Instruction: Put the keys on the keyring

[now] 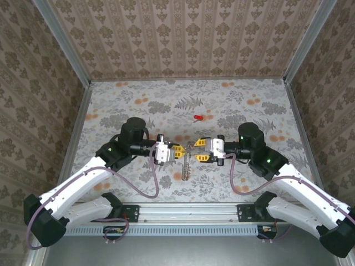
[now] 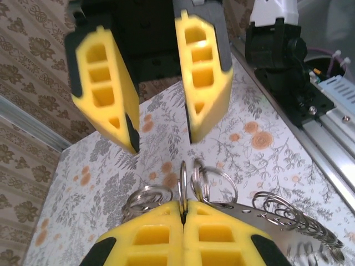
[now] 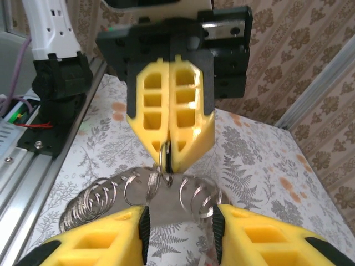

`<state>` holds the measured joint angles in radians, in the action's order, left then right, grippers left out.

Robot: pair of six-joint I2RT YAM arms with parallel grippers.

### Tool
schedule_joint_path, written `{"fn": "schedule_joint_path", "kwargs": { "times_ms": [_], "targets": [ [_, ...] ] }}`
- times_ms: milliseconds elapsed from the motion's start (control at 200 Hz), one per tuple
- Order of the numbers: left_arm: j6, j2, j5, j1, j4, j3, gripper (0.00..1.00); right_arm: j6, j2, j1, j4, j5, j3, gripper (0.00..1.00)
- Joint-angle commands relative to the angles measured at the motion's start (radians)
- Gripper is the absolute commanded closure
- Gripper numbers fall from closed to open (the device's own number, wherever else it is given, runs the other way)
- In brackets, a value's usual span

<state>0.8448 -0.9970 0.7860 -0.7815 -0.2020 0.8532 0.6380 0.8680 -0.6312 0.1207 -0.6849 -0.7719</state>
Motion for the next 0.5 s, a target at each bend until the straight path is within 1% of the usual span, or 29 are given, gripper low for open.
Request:
{"fn": "schedule_joint_path", "kwargs": {
  "times_ms": [0, 205, 320, 495],
  "targets": [
    [0.102, 0.020, -0.041, -0.021, -0.038, 0.013, 1.00, 0.038, -0.023, -0.002, 0.099, -0.040, -0.048, 0.61],
    [0.113, 0.021, -0.057, -0.032, -0.009, 0.009, 1.00, 0.047, -0.010, -0.012, 0.088, -0.016, -0.058, 0.66],
    [0.107, 0.021, -0.057, -0.036, 0.007, 0.009, 1.00, 0.077, -0.004, -0.044, 0.077, 0.056, -0.051, 0.73],
    [0.093, 0.021, -0.053, -0.040, 0.019, 0.013, 1.00, 0.103, -0.004, -0.098, 0.014, 0.148, -0.019, 0.76]
  ]
}}
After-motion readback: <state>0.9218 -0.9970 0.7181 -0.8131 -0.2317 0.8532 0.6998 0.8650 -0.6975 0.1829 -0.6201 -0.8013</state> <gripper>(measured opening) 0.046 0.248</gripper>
